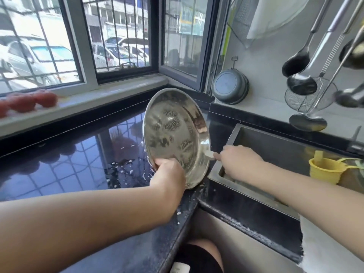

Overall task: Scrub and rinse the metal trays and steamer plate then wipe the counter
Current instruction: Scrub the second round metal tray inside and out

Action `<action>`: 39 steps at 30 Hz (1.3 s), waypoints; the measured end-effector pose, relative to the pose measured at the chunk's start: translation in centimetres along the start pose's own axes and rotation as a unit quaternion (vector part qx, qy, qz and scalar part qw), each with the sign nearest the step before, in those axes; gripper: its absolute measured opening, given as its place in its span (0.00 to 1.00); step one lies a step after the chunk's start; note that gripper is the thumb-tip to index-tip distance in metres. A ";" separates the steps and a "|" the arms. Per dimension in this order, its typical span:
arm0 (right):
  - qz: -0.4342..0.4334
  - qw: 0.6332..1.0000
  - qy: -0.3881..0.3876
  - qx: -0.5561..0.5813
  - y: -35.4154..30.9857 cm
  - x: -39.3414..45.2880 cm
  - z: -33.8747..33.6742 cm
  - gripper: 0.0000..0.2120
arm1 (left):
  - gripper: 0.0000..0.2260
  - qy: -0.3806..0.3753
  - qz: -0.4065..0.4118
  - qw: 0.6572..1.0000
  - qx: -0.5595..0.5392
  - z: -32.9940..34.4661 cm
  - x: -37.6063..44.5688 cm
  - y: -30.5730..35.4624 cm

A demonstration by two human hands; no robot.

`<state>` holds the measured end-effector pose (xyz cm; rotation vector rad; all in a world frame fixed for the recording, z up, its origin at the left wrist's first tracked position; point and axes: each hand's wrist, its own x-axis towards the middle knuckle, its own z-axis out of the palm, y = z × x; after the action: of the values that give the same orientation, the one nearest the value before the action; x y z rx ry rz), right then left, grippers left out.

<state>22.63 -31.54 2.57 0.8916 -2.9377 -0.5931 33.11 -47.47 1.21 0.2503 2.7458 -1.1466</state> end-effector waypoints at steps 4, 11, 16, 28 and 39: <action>-0.054 0.991 -0.092 0.076 -1.1 -1.0 -0.8 0.27 | 0.18 -0.018 0.060 0.994 0.090 0.0 -0.4 -0.5; -0.013 0.997 -0.028 0.066 -1.8 0.1 -0.3 0.25 | 0.17 0.072 0.066 0.992 0.079 2.7 -0.5 -3.9; -0.051 0.986 -0.078 0.137 -5.2 -0.2 -0.9 0.19 | 0.14 0.111 0.051 0.992 0.043 5.6 -0.8 -3.3; -0.050 0.971 -0.090 0.213 -5.5 0.1 -0.9 0.14 | 0.10 0.312 0.046 0.935 -0.162 6.8 2.2 1.1; 0.063 0.998 0.001 0.011 0.8 1.6 -0.8 0.17 | 0.06 0.291 0.135 0.947 -0.011 4.0 0.1 -5.7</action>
<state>20.98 -32.11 3.40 0.7021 -2.9750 -0.5550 32.08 -54.30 2.28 1.0828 3.0567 -1.0984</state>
